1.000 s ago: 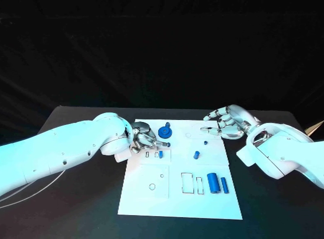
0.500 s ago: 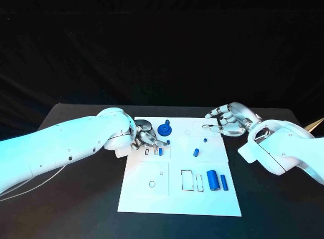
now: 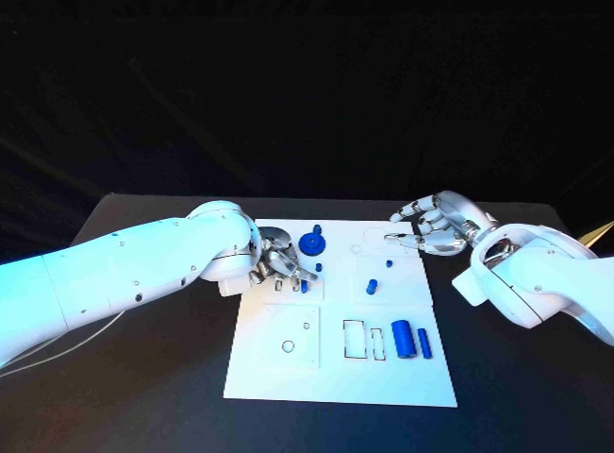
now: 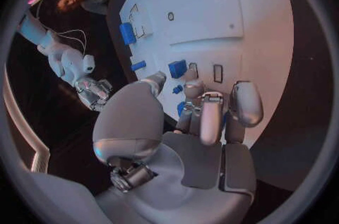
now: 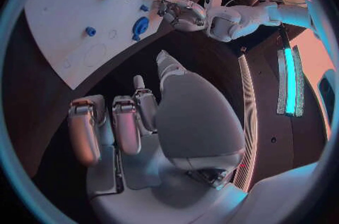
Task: Assemble the parts on the task board
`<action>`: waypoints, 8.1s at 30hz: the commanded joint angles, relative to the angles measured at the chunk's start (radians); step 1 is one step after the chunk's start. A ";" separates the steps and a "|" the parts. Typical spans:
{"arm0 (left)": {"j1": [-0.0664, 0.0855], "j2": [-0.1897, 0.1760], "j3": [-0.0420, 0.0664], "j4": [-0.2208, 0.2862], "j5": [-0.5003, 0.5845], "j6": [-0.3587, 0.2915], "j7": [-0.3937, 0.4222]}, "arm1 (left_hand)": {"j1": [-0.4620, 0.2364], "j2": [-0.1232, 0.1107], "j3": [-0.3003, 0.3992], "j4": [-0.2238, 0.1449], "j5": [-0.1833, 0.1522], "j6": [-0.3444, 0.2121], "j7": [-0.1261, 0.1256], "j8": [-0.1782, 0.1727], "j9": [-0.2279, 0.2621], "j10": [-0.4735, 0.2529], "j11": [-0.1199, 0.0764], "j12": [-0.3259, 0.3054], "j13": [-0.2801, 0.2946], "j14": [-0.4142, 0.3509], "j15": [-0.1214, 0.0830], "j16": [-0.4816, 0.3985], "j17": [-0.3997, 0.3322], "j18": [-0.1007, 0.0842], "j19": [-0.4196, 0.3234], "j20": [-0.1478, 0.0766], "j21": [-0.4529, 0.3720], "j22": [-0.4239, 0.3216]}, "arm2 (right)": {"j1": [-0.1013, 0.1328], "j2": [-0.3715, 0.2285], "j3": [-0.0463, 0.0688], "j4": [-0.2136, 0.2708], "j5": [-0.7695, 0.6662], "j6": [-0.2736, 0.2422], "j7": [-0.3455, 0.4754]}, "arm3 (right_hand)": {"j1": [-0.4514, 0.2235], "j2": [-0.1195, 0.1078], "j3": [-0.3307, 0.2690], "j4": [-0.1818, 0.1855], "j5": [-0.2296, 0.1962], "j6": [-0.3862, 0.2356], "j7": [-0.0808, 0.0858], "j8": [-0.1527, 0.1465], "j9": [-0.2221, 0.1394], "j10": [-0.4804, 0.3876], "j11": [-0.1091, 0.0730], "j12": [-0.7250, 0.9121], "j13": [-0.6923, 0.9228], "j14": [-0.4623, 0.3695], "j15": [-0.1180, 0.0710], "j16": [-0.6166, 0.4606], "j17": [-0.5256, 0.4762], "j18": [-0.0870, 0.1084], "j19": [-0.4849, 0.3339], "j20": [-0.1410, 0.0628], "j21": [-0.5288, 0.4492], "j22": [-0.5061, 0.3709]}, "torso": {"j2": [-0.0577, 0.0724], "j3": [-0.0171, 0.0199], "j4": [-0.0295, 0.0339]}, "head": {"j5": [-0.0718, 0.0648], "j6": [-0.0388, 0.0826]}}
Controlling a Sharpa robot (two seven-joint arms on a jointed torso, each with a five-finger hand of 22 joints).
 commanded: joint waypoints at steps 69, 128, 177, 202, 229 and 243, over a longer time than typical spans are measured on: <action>-0.001 -0.075 0.000 0.085 0.038 -0.134 0.004 | 0.187 -0.017 0.461 -0.139 -0.002 -0.023 -0.025 0.023 0.180 0.037 -0.019 0.021 0.038 0.059 -0.022 0.018 0.161 -0.023 0.019 -0.014 0.023 0.041 | 0.000 0.002 0.000 -0.015 -0.004 0.033 -0.001 | -0.006 0.016 0.011 -0.001 0.012 -0.007 0.000 0.007 -0.001 0.000 0.000 -0.001 0.060 0.102 0.002 0.000 0.253 -0.007 0.106 0.002 0.005 0.263 | 0.000 0.0002 0.0029 | 0.008 -0.010; -0.018 -0.059 -0.016 0.091 -0.101 -0.079 -0.014 | 0.156 -0.040 0.547 -0.186 -0.002 -0.015 -0.028 0.028 0.210 0.044 -0.023 0.020 0.037 0.066 -0.026 0.025 0.175 -0.023 0.022 -0.019 0.025 0.045 | 0.000 0.002 0.000 -0.015 -0.007 0.029 0.011 | -0.009 0.014 0.012 -0.001 0.016 -0.008 0.000 0.011 -0.001 -0.001 0.000 -0.001 0.059 0.103 0.001 0.002 0.257 -0.007 0.106 0.002 0.005 0.263 | 0.000 -0.0003 -0.0007 | 0.022 -0.030; -0.018 -0.052 -0.016 0.085 -0.094 -0.066 -0.015 | 0.024 -0.058 0.520 -0.150 -0.003 0.031 -0.045 0.032 0.239 0.081 -0.036 0.041 0.065 0.080 -0.037 0.039 0.206 -0.027 0.039 -0.027 0.031 0.064 | -0.001 0.006 0.000 -0.019 -0.007 0.030 0.012 | -0.012 0.015 0.013 -0.001 0.016 -0.009 0.000 0.014 -0.001 -0.002 0.000 -0.003 0.057 0.102 0.001 0.000 0.253 -0.007 0.106 0.002 0.005 0.263 | 0.000 0.0012 -0.0009 | 0.027 -0.038; -0.018 -0.037 -0.016 0.072 -0.086 -0.070 -0.015 | -0.039 -0.064 0.417 -0.092 -0.003 0.050 -0.047 0.020 0.249 0.084 -0.038 0.043 0.071 0.082 -0.039 0.041 0.210 -0.028 0.043 -0.031 0.030 0.067 | -0.001 0.005 0.000 -0.020 -0.006 0.025 0.015 | -0.015 0.015 0.013 0.000 0.015 -0.009 0.000 0.016 -0.001 -0.003 0.000 -0.003 0.057 0.101 0.001 -0.001 0.251 -0.007 0.106 0.002 0.005 0.263 | 0.001 0.0009 -0.0009 | 0.025 -0.042; -0.019 -0.033 -0.018 0.060 -0.082 -0.079 -0.015 | -0.055 -0.070 0.319 -0.044 -0.003 0.058 -0.046 0.011 0.258 0.086 -0.037 0.045 0.077 0.083 -0.038 0.041 0.211 -0.029 0.046 -0.031 0.030 0.071 | -0.002 0.003 0.000 -0.023 -0.006 0.006 0.016 | -0.022 0.013 0.011 0.001 0.013 -0.011 0.000 0.017 -0.002 -0.004 0.000 -0.004 0.055 0.099 0.001 -0.004 0.241 -0.007 0.106 0.001 0.005 0.263 | 0.000 0.0009 -0.0010 | 0.024 -0.044; -0.019 -0.035 -0.017 0.059 -0.082 -0.079 -0.014 | -0.058 -0.076 0.235 -0.005 -0.003 0.062 -0.045 0.004 0.265 0.088 -0.036 0.047 0.081 0.084 -0.038 0.042 0.213 -0.029 0.048 -0.031 0.029 0.073 | -0.002 0.002 0.000 -0.023 -0.006 0.006 0.017 | -0.028 0.013 0.009 0.002 0.009 -0.012 0.000 0.019 -0.002 -0.005 0.000 -0.004 0.054 0.098 0.001 -0.005 0.239 -0.007 0.106 0.001 0.005 0.263 | -0.001 0.0003 -0.0010 | 0.024 -0.044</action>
